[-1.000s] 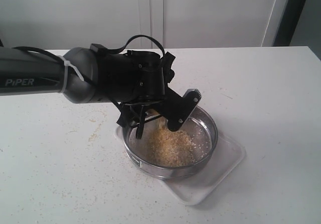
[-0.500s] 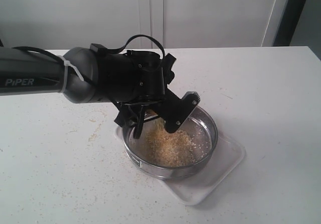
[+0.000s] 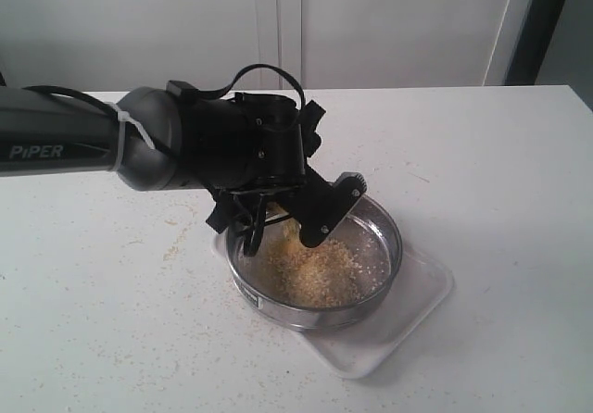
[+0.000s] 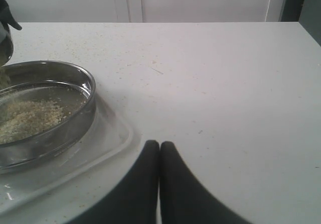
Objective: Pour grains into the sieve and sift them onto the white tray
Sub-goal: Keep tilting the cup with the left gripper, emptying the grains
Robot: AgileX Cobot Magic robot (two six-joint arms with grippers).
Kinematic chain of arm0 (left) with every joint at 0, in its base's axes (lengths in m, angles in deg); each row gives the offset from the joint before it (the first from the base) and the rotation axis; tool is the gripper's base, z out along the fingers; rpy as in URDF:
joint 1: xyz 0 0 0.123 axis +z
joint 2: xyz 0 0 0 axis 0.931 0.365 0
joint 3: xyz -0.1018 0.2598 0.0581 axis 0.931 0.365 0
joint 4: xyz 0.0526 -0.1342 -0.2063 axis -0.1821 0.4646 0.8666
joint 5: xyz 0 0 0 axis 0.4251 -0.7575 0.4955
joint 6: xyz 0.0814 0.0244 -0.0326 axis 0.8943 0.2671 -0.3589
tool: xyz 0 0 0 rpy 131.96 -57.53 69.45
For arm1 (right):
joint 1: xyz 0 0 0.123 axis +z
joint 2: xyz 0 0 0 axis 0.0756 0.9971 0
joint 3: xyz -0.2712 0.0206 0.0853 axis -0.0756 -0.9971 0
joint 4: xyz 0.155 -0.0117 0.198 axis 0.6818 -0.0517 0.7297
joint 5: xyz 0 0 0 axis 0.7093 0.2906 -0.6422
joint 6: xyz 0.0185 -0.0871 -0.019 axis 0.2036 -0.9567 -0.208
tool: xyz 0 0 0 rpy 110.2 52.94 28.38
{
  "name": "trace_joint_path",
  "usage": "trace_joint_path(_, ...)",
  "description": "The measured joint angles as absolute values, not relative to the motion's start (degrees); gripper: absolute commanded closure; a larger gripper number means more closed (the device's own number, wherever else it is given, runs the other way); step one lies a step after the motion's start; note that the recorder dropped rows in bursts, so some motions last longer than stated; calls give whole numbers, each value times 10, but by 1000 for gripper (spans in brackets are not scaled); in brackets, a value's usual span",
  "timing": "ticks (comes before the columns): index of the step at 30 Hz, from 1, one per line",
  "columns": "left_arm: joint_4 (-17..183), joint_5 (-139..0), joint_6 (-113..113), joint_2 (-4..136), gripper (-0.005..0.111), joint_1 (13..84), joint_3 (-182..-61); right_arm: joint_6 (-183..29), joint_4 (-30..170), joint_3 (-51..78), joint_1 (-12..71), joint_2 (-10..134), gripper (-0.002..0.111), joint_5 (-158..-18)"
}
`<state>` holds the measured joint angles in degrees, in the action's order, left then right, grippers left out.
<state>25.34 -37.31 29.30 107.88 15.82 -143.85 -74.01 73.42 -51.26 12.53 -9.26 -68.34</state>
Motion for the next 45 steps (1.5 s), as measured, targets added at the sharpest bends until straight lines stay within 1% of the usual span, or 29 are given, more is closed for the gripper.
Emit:
trace_joint_path(26,249,-356,341,1079,107,139,-1439,-740,734,-513,125,-93,108,-683)
trace_joint_path(35,195,-357,342,1079,107,134,-1439,-740,734,-513,125,-93,108,-683)
trace_joint_path(45,184,-358,366,1079,107,133,-1439,-740,734,-513,125,-93,108,-683)
